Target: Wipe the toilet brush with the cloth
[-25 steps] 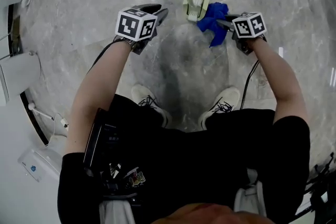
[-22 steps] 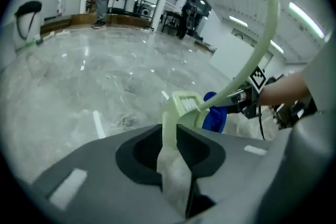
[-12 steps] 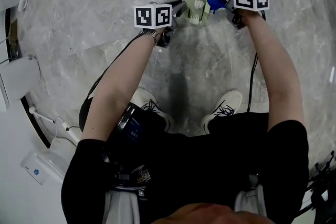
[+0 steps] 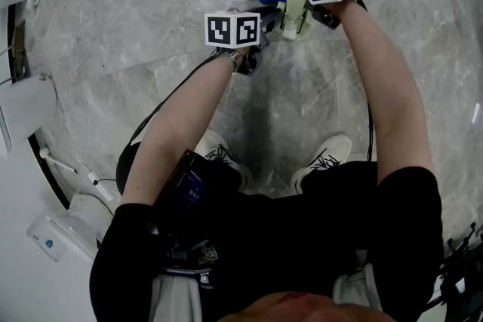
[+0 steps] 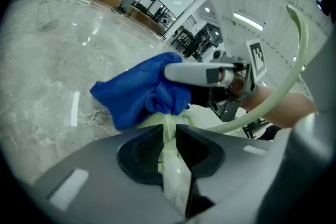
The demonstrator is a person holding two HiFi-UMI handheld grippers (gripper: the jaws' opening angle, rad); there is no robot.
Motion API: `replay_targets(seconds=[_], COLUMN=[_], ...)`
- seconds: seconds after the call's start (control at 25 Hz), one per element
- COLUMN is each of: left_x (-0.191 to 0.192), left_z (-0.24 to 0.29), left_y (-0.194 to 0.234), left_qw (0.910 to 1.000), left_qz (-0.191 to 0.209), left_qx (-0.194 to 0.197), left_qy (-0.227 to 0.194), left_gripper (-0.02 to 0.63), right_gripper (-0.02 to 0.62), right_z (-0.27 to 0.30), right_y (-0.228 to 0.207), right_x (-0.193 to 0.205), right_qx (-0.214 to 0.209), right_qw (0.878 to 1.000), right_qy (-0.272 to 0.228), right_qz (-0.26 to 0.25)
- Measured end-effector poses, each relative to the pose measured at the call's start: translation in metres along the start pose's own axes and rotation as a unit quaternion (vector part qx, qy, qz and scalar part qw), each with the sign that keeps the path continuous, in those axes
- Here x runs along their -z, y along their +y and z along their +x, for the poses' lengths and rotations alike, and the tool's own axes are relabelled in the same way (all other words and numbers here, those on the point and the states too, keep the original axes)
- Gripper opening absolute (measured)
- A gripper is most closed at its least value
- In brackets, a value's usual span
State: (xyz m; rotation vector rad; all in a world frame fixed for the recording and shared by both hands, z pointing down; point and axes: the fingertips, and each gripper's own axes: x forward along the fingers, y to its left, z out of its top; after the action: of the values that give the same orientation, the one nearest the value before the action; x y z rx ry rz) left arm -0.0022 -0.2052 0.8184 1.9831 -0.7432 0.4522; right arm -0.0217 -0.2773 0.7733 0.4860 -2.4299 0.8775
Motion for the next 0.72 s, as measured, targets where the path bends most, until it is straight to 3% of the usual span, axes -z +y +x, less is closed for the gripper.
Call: replay_targets(seconds=[0.2,0.32,0.4,0.52,0.64,0.72], left_x=[-0.002,-0.002,-0.005,-0.011,-0.018,-0.023], left_z=[0.002,0.004,0.005,0.009,0.017,0.023], left_y=[0.000,0.000,0.000,0.001,0.002,0.001], left_qw=[0.9999,1.0000,1.0000,0.9998,0.9993,0.9987], left_qz=[-0.012,-0.007,-0.007,-0.017,-0.032,-0.046], left_qx=[0.003,0.000,0.001,0.000,-0.003,-0.004], left_qy=[-0.002,-0.001,-0.003,-0.010,-0.019,-0.024], left_gripper=[0.083,0.084,0.086,0.086,0.084,0.084], right_gripper=[0.069,0.069,0.069,0.069,0.069,0.069], right_z=[-0.036,-0.064,-0.076,-0.078,-0.064,-0.046], right_y=[-0.067,-0.077,-0.063,-0.019,0.032,0.055], right_x=[0.040,0.095,0.142,0.195,0.214,0.206], right_qx=[0.136,0.157,0.141,0.077,0.012,-0.002], right_qw=[0.990,0.984,0.984,0.987,0.991,0.994], right_qy=[0.018,0.058,0.097,0.133,0.122,0.095], right_qz=[0.032,0.052,0.050,0.041,0.053,0.059])
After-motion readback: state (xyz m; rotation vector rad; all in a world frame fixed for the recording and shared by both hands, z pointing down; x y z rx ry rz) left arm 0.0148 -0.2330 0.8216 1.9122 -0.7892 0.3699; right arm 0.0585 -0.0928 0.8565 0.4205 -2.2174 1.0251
